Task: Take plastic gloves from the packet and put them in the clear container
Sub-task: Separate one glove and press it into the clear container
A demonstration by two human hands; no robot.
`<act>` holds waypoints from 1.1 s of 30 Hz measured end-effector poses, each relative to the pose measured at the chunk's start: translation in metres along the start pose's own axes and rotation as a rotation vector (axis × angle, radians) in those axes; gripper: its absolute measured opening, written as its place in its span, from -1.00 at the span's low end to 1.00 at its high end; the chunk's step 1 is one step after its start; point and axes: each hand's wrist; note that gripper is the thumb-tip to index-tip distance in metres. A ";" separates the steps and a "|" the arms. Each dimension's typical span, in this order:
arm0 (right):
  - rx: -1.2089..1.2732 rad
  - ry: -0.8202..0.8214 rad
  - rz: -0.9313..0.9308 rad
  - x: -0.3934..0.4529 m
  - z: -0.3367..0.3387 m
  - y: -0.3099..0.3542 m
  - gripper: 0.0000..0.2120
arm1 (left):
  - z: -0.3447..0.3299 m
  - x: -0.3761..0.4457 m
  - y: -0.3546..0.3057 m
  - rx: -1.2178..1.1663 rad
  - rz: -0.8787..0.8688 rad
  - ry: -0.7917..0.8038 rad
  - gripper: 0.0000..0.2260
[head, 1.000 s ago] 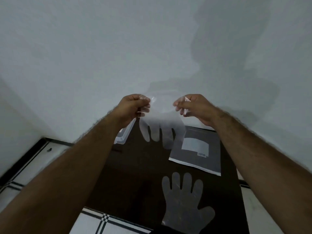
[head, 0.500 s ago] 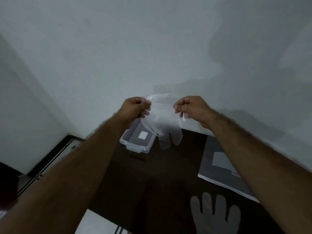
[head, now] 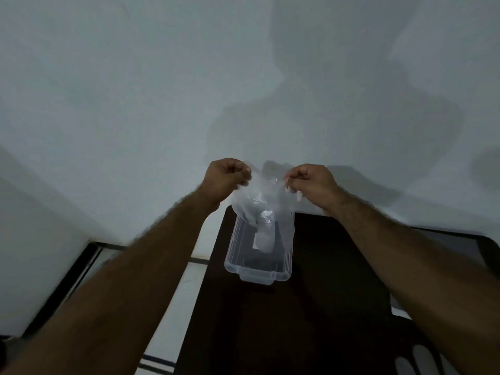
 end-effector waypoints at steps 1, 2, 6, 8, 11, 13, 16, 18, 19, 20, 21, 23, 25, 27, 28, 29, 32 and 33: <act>0.006 -0.030 0.001 0.005 -0.003 -0.001 -0.92 | 0.003 0.009 -0.001 0.005 -0.016 0.010 -0.92; 0.024 -0.063 -0.004 0.011 -0.005 -0.002 -0.91 | 0.006 0.017 -0.004 0.005 -0.035 0.023 -0.93; 0.107 -0.173 -0.037 0.023 -0.007 -0.011 -0.94 | 0.011 0.037 -0.015 -0.012 -0.109 0.102 -0.94; 0.117 -0.202 -0.013 0.024 -0.008 -0.016 -0.95 | 0.011 0.041 -0.020 -0.014 -0.144 0.128 -0.95; 0.097 -0.249 0.082 0.021 -0.009 -0.021 -0.89 | 0.009 0.040 -0.023 -0.022 -0.220 0.138 -0.95; 0.063 -0.250 0.130 0.016 -0.008 -0.023 -0.88 | 0.009 0.036 -0.020 -0.021 -0.283 0.147 -0.93; -0.034 -0.160 0.186 -0.005 -0.007 -0.028 -0.87 | 0.016 0.028 -0.003 0.026 -0.342 0.167 -0.95; -0.109 -0.069 0.216 -0.022 -0.006 -0.037 -0.87 | 0.020 0.023 0.018 0.115 -0.390 0.188 -0.96; -0.146 -0.026 0.224 -0.030 -0.007 -0.042 -0.86 | 0.021 0.020 0.030 0.177 -0.403 0.185 -0.95; -0.174 0.013 0.218 -0.036 -0.008 -0.048 -0.86 | 0.020 0.016 0.042 0.236 -0.401 0.176 -0.93; -0.190 0.053 0.198 -0.042 -0.009 -0.053 -0.86 | 0.019 0.012 0.055 0.286 -0.395 0.161 -0.91; -0.217 0.132 0.148 -0.051 -0.014 -0.062 -0.86 | 0.016 0.011 0.083 0.359 -0.380 0.139 -0.86; -0.305 0.221 0.149 -0.058 -0.020 -0.077 -0.86 | 0.012 0.016 0.112 0.440 -0.372 0.134 -0.81; -0.395 0.344 0.157 -0.063 -0.027 -0.091 -0.75 | 0.009 0.021 0.135 0.547 -0.388 0.137 -0.81; -0.446 0.405 0.151 -0.063 -0.030 -0.098 -0.69 | 0.008 0.024 0.145 0.610 -0.419 0.139 -0.83; -0.499 0.460 0.144 -0.063 -0.033 -0.104 -0.68 | 0.007 0.027 0.153 0.675 -0.441 0.152 -0.85; -0.639 0.575 0.198 -0.063 -0.045 -0.116 -0.81 | 0.005 0.036 0.170 0.883 -0.429 0.211 -0.84; -0.683 0.612 0.239 -0.063 -0.049 -0.120 -0.83 | 0.005 0.039 0.174 0.948 -0.441 0.235 -0.84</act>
Point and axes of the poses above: each hand's wrist, its own x-axis towards the middle knuckle, its own z-axis out of the back of the hand, y = z × x, and after that the axes turned 15 degrees about z, right-handed
